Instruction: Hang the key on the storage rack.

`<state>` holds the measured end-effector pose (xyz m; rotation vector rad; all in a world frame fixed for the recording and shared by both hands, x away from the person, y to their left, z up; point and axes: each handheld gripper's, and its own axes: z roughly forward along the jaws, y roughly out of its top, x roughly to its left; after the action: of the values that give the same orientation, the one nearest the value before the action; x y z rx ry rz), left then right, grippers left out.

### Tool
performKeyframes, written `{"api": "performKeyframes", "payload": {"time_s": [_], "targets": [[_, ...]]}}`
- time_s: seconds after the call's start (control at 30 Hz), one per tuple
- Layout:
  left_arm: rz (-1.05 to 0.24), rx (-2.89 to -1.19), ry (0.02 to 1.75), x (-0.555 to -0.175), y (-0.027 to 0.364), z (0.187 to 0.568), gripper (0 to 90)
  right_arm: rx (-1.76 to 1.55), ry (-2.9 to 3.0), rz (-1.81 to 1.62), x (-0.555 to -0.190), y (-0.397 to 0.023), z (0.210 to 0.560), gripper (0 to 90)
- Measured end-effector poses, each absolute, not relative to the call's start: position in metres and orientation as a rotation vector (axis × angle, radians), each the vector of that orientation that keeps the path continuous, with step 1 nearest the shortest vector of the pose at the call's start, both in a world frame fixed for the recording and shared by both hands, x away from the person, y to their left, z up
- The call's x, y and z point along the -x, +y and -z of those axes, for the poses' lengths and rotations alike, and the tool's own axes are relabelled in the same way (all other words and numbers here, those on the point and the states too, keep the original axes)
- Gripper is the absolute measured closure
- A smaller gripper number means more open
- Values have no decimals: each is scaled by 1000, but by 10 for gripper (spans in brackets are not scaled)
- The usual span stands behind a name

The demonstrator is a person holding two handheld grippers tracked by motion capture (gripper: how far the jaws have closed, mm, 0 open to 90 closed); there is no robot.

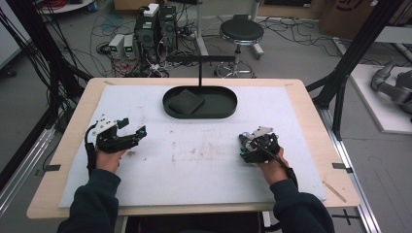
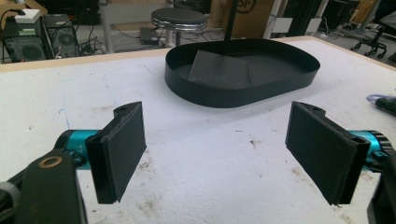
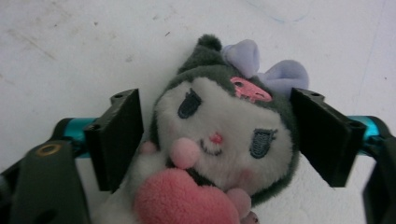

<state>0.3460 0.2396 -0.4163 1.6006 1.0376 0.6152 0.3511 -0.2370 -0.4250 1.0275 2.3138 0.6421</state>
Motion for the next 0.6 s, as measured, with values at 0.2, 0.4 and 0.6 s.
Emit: {"api": "performKeyframes", "payload": {"time_s": [0.2,0.4,0.6], "targets": [[-603,-1590,1044,-345,242,418,204,-656,2418,-597,-352,-243,422,308],[-594,-1585,1044,-346,242,418,205,-810,2382,-742,-354,-256,416,197],[-586,-1584,1047,-346,243,419,207,-956,2302,-803,-343,-253,408,197]]}}
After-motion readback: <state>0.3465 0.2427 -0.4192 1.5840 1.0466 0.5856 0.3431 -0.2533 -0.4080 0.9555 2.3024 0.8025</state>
